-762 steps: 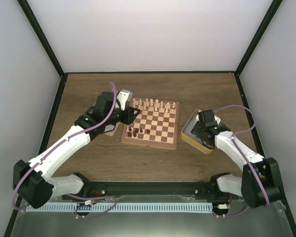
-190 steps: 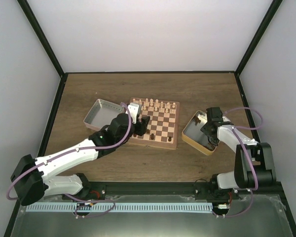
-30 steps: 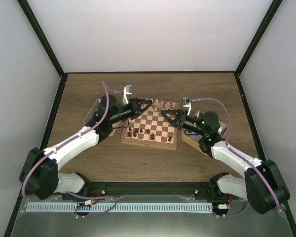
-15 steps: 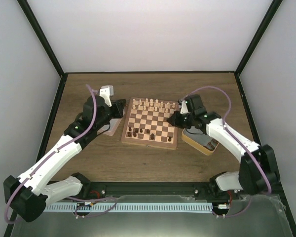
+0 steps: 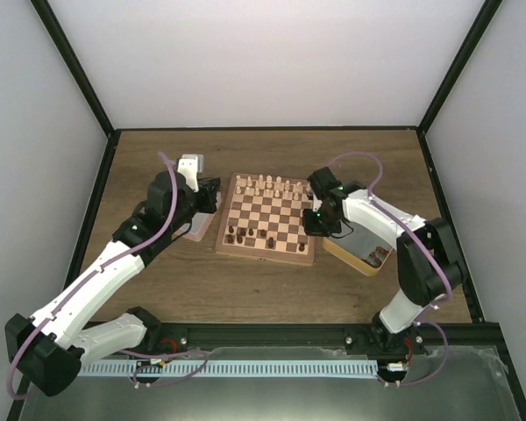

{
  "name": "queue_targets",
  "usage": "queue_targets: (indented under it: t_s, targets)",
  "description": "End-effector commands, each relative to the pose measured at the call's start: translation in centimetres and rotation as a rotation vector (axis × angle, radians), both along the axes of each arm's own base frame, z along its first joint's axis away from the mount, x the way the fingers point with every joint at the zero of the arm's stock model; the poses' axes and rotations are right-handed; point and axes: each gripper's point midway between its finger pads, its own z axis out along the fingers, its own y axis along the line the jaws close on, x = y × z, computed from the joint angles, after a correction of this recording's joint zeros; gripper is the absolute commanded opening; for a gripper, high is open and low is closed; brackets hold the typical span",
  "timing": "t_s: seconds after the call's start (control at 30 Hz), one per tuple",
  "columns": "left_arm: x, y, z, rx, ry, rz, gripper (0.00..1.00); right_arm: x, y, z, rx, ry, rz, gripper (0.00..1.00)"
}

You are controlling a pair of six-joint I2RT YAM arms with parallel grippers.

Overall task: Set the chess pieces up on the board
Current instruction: Place the chess piece on the chessboard.

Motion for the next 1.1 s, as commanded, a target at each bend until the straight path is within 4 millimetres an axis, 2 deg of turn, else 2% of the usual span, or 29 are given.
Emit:
queue_targets:
  t_s: [0.0,0.23,0.53,0.87,1.07]
  targets:
    - [-0.4,0.1,0.5,0.007,-0.029,-0.02,0.04,0.5,0.7,0.0,-0.031,0.011,0.042,0.06]
    - [-1.0,0.4,1.1,-0.018,-0.057,-0.022,0.04,0.2,1.5,-0.1,-0.01,0.031,0.072,0.07]
    - [-1.1,0.1,0.8,-0.022,-0.047,-0.036,0.04,-0.5,2.3,-0.5,-0.001,0.054,0.102,0.1]
    - [-1.1,0.1,0.7,-0.023,-0.047,-0.036,0.04,-0.2,2.2,-0.4,-0.013,0.042,0.09,0.22]
    - [-1.0,0.1,0.6,-0.024,-0.044,-0.036,0.04,0.1,2.4,0.1,-0.004,0.021,0.083,0.24]
